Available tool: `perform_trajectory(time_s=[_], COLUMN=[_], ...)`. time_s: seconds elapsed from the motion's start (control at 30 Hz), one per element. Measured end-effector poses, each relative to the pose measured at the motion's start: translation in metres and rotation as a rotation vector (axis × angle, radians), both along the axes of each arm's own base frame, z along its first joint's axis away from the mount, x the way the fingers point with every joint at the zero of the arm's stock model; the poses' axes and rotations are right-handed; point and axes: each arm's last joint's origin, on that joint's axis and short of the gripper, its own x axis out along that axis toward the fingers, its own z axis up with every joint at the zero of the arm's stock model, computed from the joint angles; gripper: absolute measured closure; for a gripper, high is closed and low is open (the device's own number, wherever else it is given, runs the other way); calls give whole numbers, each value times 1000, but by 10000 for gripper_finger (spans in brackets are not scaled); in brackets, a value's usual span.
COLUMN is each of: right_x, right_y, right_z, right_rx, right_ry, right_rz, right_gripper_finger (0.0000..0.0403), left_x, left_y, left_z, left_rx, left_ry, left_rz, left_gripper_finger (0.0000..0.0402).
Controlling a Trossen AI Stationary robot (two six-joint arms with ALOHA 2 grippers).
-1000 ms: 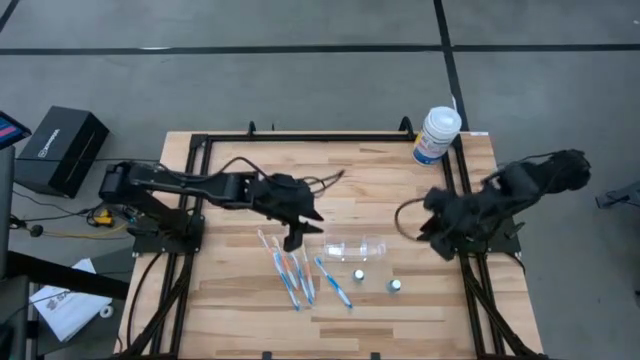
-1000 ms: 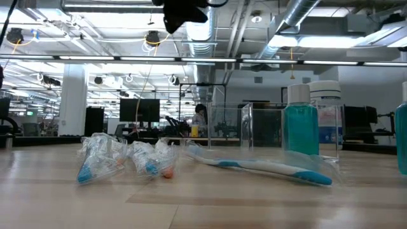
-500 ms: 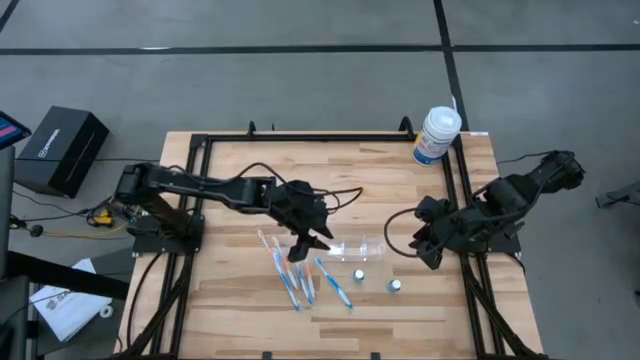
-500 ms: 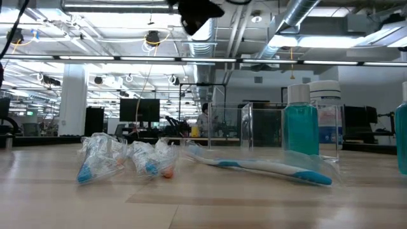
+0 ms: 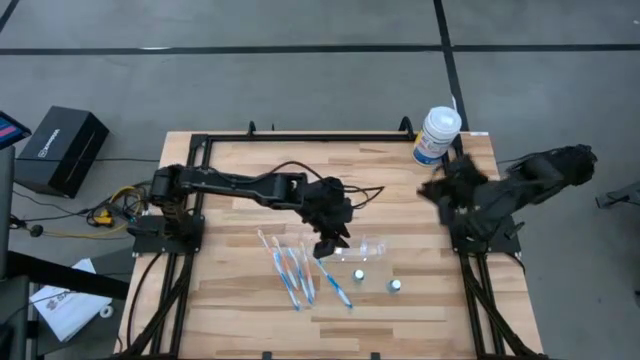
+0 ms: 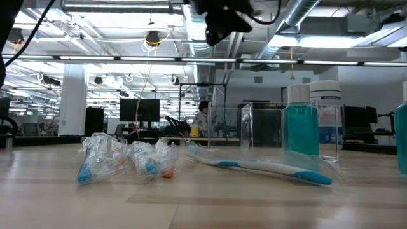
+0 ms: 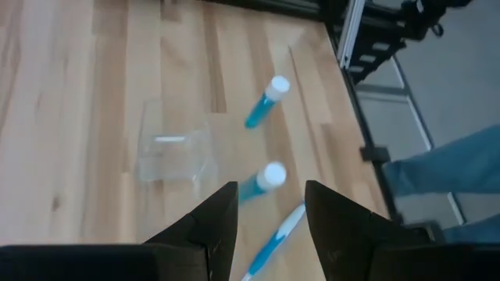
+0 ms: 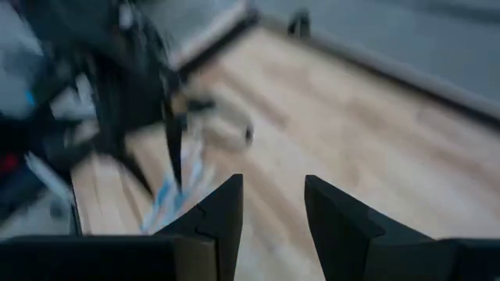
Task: Pick & Place toothbrushing station
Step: Put the left blue mouthwash into the transparent organizer
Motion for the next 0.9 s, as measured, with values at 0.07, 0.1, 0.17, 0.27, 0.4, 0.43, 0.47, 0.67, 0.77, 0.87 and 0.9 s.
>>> perform_trajectory(time_s=[0.07, 0.1, 0.17, 0.27, 0.4, 0.43, 0.47, 0.67, 0.77, 0.87, 0.9], right_x=[-11, -16, -27, -47, -67, -70, -73, -92, -95, -97, -97], right_y=[-7, -9, -15, -26, -37, -39, -41, -52, -54, -55, -55], right_z=[7, 10, 14, 21, 28, 28, 29, 30, 29, 30, 31], right_rx=[-34, -45, -52, -48, -99, -115, -125, -128, -151, -171, -178], right_ry=[-67, -89, -124, -196, -266, -267, -272, -320, -317, -317, -319], right_rz=[-10, -7, 8, 39, 89, 98, 104, 129, 142, 153, 156], right_gripper_finger=[274, 274, 274, 274, 274, 274, 274, 274, 274, 274, 274], left_x=[8, 13, 21, 31, 36, 38, 39, 43, 45, 46, 46], left_y=[-3, -6, -10, -18, -24, -24, -24, -21, -26, -32, -34], left_z=[-2, -4, -6, -10, -19, -21, -22, -29, -33, -37, -37], left_rx=[-18, -23, -37, -52, -38, -32, -31, -40, -57, -72, -74], left_ry=[12, 13, 23, 43, 112, 121, 122, 135, 138, 152, 149], left_rz=[11, 18, 37, 41, 42, 46, 53, 77, 54, 54, 51], left_gripper_finger=[257, 257, 257, 257, 263, 267, 271, 293, 294, 285, 280])
